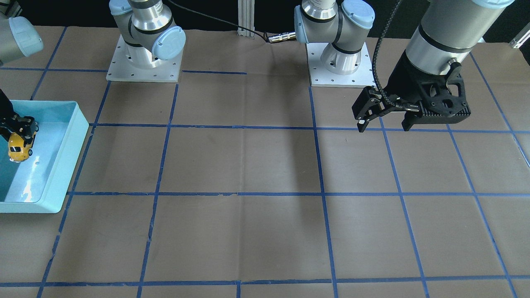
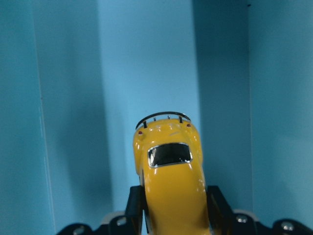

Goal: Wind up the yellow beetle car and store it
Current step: 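Lower the car into the blue box and open the right gripper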

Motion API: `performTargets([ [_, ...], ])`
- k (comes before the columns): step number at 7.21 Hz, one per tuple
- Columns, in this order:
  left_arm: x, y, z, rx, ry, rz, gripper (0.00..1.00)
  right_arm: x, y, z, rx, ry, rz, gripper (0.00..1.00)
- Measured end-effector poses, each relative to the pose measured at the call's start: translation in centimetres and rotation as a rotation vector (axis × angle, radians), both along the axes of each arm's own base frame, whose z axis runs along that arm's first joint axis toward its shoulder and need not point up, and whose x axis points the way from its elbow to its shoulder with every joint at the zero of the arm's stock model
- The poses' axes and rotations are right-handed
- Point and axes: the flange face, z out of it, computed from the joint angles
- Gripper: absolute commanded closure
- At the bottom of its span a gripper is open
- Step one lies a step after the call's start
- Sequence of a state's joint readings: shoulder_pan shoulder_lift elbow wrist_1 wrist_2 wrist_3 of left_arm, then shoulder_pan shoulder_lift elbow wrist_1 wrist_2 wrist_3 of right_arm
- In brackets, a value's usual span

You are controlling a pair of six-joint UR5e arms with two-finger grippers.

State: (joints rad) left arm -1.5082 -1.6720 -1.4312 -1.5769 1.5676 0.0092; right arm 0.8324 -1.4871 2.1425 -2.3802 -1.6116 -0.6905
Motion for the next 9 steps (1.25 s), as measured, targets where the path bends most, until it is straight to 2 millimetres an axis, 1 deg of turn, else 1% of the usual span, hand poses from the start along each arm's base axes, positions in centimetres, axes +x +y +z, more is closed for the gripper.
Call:
performTargets([
  [3, 0.0, 0.0, 0.0, 0.0, 0.0, 0.0, 0.0, -0.2, 0.0, -1.2, 0.008, -0.048, -0.008, 0.76],
  [5, 0.0, 0.0, 0.0, 0.0, 0.0, 0.0, 0.0, -1.9, 1.1, -1.8, 0.018, -0.065, -0.035, 0.75],
  [6, 0.0, 0.0, 0.0, 0.0, 0.0, 0.0, 0.0, -2.3, 1.4, -2.1, 0.021, -0.071, -0.045, 0.75],
  [9, 0.0, 0.0, 0.0, 0.0, 0.0, 0.0, 0.0, -2.5, 1.5, -3.1, 0.037, -0.089, -0.056, 0.74],
])
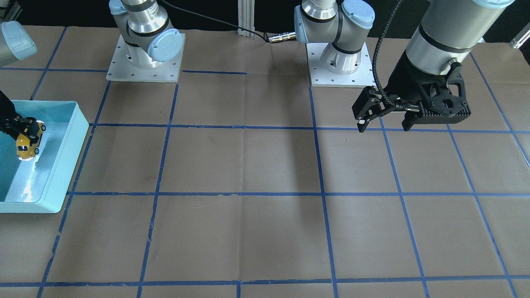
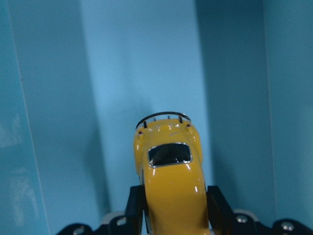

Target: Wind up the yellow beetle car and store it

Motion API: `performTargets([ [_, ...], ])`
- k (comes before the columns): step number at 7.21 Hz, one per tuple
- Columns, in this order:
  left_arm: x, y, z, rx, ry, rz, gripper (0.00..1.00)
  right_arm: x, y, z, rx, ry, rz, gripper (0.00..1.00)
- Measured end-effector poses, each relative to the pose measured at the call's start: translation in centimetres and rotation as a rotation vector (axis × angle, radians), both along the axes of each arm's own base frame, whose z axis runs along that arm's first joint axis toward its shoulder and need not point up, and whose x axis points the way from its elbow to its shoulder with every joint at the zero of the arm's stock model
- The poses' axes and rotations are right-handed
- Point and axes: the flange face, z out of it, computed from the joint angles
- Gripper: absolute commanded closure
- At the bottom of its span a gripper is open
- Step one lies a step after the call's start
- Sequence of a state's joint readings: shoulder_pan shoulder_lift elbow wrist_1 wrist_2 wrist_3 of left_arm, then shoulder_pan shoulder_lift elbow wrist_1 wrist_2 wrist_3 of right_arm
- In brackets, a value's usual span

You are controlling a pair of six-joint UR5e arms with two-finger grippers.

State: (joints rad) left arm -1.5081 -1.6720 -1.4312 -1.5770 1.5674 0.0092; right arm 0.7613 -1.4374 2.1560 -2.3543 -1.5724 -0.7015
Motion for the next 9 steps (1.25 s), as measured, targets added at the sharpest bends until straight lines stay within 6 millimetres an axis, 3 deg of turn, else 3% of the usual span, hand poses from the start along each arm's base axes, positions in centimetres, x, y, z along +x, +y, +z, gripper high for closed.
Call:
performTargets([
  [1, 0.0, 0.0, 0.0, 0.0, 0.001, -0.001, 0.0, -0.1, 0.0, -0.4, 0.005, -0.005, -0.001, 0.71],
  [3, -0.1, 0.0, 0.0, 0.0, 0.001, -0.001, 0.0, -0.1, -0.1, -0.6, 0.01, -0.004, -0.001, 0.31],
  [5, 0.0, 0.0, 0.0, -0.001, 0.001, -0.001, 0.0, -0.2, -0.1, -0.6, 0.009, -0.002, -0.002, 0.04],
  [7, 0.0, -0.1, 0.0, -0.001, 0.0, 0.0, 0.0, -0.3, -0.2, -0.3, 0.004, 0.003, -0.003, 0.0],
  [9, 0.0, -0.3, 0.0, -0.004, 0.001, 0.001, 0.0, -0.3, -1.1, 1.5, -0.015, 0.03, -0.011, 0.0],
])
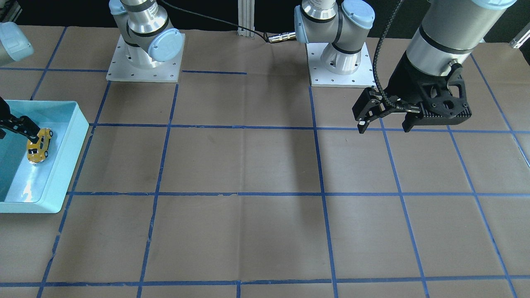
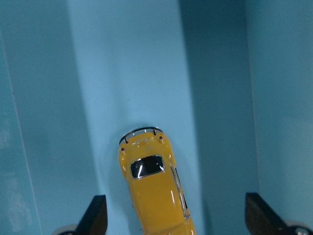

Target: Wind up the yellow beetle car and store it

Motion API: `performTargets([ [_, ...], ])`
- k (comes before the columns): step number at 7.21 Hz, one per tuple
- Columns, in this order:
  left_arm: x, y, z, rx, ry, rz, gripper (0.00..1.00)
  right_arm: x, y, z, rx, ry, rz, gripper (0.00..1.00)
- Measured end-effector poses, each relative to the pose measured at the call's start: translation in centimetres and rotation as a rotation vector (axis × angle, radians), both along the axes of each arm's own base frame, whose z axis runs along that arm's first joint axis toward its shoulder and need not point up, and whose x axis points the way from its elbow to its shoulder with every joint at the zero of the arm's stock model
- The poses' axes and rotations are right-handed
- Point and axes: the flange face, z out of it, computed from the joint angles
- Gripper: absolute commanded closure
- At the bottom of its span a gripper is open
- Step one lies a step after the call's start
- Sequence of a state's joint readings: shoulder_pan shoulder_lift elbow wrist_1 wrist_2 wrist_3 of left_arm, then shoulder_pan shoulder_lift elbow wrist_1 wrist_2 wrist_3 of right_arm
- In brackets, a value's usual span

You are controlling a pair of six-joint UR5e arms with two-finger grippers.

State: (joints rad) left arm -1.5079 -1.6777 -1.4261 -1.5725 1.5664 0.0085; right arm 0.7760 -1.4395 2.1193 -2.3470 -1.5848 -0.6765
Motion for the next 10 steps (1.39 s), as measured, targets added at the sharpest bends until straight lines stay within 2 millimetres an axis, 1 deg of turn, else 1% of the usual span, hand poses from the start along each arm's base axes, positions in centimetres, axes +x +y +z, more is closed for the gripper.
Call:
performTargets([
  [1, 0.0, -0.1, 0.0, -0.003, 0.002, 0.0, 0.0, 0.7, -1.2, 1.9, -0.007, 0.005, 0.009, 0.0],
  [2, -0.1, -0.2, 0.0, -0.005, 0.009, -0.001, 0.0, 2.1, -2.6, 4.7, -0.005, -0.002, 0.019, 0.0],
  [3, -0.2, -0.2, 0.0, -0.007, 0.016, -0.001, 0.0, 4.6, -3.9, 8.0, -0.007, -0.008, 0.027, 0.0],
  [4, -0.3, -0.2, 0.0, -0.007, 0.019, -0.002, 0.0, 8.2, -5.0, 10.7, -0.021, -0.005, 0.036, 0.0],
  [7, -0.3, -0.2, 0.0, -0.008, 0.021, -0.002, 0.0, 22.1, -7.6, 17.0, -0.077, -0.011, 0.051, 0.0],
  [9, -0.3, -0.2, -0.1, -0.008, 0.021, -0.002, 0.0, 29.9, -8.3, 21.7, -0.076, -0.036, 0.051, 0.0],
  [10, -0.3, -0.2, -0.1, -0.008, 0.021, -0.001, 0.0, 33.8, -8.4, 23.3, -0.067, -0.05, 0.061, 0.0],
])
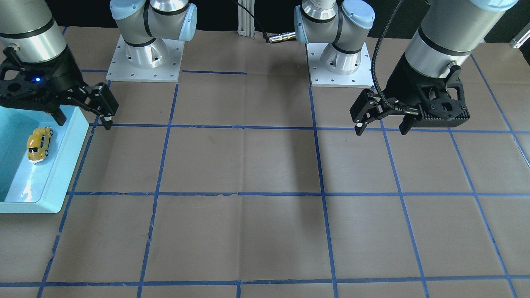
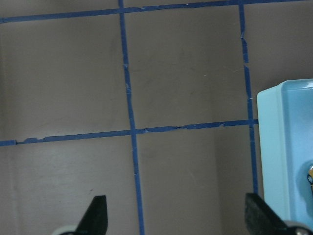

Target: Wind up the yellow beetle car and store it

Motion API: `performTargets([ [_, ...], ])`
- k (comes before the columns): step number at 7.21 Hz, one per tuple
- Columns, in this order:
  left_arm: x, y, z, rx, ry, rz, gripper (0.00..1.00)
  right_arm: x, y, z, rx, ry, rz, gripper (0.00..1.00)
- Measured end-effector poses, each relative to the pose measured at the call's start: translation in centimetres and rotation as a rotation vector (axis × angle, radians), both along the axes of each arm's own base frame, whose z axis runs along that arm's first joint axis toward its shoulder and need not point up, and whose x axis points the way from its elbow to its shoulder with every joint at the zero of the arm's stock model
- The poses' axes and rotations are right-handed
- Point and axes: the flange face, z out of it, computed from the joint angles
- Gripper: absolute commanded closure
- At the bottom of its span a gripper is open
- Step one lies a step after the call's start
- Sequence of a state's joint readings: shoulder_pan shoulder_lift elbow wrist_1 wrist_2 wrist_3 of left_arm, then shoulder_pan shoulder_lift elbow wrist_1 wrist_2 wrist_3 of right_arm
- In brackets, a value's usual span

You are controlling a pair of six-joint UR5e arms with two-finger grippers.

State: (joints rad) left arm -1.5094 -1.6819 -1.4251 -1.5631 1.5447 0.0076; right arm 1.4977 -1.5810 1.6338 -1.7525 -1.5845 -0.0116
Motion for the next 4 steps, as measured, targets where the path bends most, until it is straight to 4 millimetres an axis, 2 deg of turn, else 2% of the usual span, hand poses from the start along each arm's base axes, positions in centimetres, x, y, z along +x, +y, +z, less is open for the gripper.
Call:
performTargets([
  [2, 0.0, 0.0, 0.0, -0.001, 0.0, 0.0, 0.0, 5.7, 0.0, 1.5, 0.005, -0.009, 0.038, 0.0],
  [4, 0.0, 0.0, 0.0, -0.001, 0.0, 0.0, 0.0, 8.0, 0.3, 1.8, 0.024, -0.018, 0.054, 0.0],
])
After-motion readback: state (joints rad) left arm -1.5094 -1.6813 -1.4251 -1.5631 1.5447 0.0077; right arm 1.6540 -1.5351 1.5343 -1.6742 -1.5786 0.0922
